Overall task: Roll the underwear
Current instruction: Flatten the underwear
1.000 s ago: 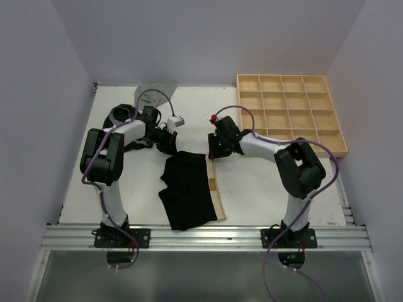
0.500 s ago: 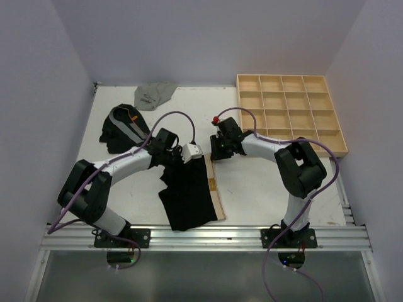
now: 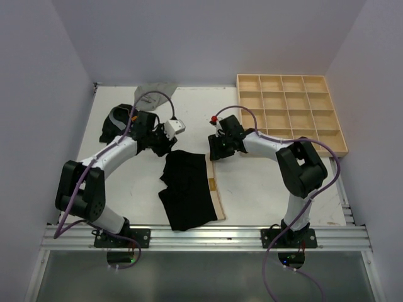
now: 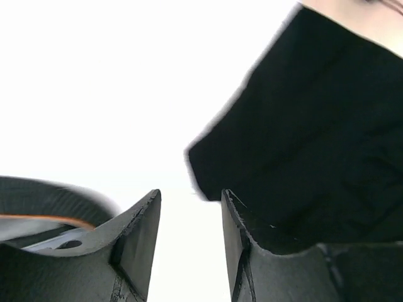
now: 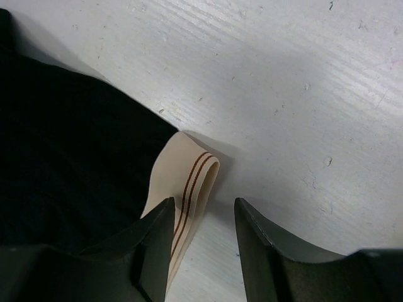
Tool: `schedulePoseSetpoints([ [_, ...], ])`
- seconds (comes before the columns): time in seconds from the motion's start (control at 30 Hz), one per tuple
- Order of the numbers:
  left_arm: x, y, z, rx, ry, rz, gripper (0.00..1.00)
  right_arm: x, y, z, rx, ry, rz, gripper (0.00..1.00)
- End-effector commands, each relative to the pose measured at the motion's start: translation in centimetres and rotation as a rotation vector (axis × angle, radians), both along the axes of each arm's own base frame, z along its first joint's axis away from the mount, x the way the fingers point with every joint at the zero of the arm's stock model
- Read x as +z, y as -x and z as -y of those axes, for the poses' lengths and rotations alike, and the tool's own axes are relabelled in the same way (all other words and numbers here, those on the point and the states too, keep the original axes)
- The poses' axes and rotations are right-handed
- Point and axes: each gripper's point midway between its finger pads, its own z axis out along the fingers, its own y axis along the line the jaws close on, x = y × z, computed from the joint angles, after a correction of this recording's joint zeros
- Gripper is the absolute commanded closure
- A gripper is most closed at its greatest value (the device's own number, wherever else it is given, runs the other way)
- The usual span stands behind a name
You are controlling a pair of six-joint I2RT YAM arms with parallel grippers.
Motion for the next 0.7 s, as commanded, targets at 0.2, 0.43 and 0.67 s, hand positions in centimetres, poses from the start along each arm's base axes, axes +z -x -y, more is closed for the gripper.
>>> schedulePoseSetpoints([
  [0.2, 4.1, -2.8, 0.8, -0.089, 0.11, 0.021, 0.51, 3.1, -3.5, -0.5, 0.077, -0.076, 0.042, 0.53],
  [0.43, 1.7, -3.7, 2.5, -0.142, 0.181, -0.147, 0.49, 1.5, -3.3, -1.7, 0.118, -0.131, -0.068, 0.55],
  [0.67, 0.6, -4.4, 2.9, -0.259, 0.264, -0.251, 0.46, -0.2, -1.6, -2.3, 0.155, -0.174, -0.169, 0.54],
])
